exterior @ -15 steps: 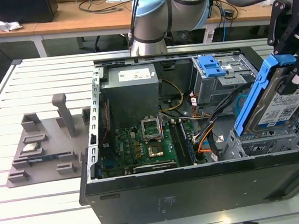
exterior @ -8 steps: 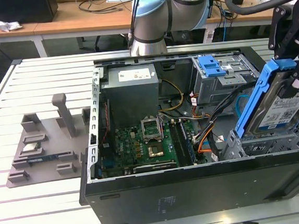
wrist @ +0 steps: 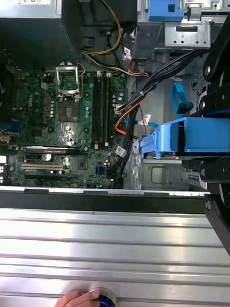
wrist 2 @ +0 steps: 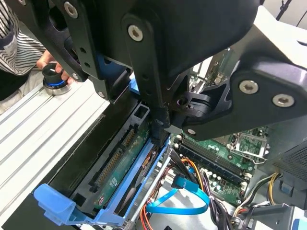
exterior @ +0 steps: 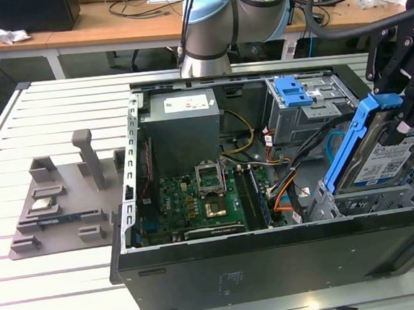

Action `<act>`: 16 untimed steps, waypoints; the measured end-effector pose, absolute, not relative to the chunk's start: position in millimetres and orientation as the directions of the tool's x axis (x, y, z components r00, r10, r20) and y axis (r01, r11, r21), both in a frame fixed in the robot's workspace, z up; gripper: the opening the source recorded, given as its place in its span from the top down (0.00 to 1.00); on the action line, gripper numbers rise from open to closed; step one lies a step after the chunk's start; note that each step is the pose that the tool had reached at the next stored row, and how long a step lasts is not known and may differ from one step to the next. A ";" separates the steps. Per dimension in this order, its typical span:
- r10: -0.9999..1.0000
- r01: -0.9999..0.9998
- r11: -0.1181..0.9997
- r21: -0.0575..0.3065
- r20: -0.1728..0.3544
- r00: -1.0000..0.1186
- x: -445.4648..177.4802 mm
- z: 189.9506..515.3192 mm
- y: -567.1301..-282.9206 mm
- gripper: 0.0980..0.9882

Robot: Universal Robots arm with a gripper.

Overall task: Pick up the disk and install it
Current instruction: 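Insert the disk into the insertion slot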

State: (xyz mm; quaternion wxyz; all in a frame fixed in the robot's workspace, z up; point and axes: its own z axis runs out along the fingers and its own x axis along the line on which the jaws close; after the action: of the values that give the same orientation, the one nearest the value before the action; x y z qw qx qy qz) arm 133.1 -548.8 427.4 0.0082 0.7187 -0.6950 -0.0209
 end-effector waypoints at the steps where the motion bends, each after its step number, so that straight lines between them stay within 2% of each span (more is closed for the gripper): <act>1: -0.999 -0.999 -0.034 0.041 -0.019 0.033 133.1 426.7 -548.9 0.70; 16: -0.999 -0.999 -0.034 0.041 -0.019 0.033 133.1 411.4 -548.8 0.70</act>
State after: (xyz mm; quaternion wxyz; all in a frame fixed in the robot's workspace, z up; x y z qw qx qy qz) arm 133.1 -548.8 411.4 0.0081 0.7186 -0.6950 -0.0209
